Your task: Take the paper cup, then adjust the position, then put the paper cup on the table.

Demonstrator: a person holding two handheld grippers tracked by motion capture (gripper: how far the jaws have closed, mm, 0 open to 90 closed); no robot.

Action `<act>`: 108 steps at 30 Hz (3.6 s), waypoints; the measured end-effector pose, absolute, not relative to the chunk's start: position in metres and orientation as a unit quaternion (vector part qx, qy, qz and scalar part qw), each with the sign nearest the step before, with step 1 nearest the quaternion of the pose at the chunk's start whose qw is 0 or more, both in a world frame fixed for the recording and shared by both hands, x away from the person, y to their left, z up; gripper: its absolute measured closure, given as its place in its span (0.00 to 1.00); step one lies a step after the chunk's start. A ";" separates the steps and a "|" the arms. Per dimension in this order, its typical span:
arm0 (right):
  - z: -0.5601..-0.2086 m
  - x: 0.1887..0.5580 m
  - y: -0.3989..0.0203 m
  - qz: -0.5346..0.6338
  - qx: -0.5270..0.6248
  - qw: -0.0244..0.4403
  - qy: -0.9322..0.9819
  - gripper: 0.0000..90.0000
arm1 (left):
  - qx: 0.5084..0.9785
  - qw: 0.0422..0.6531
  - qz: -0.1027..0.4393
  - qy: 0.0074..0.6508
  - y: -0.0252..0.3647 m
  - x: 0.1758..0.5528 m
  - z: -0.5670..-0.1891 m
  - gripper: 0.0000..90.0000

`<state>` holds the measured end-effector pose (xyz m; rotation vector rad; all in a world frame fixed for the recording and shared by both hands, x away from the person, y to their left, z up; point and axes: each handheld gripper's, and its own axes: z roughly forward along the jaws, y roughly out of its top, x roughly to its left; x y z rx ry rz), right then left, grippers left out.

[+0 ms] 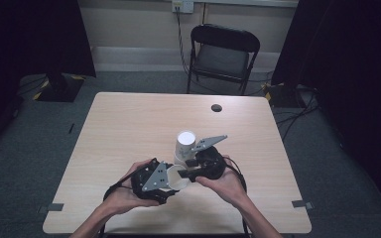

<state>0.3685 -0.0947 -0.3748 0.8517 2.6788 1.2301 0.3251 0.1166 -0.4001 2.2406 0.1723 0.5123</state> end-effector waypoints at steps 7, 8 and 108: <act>-0.371 0.363 -0.105 0.433 0.285 0.060 0.853 0.53 | 0.883 0.421 0.180 0.102 0.124 0.330 -0.400 0.31; -0.371 0.363 -0.107 0.439 0.286 0.063 0.850 0.52 | 0.880 0.427 0.177 0.109 0.125 0.330 -0.401 0.31; -0.485 0.375 -0.243 0.343 0.449 0.141 0.813 0.25 | 0.764 0.456 0.179 0.420 0.205 0.453 -0.470 0.31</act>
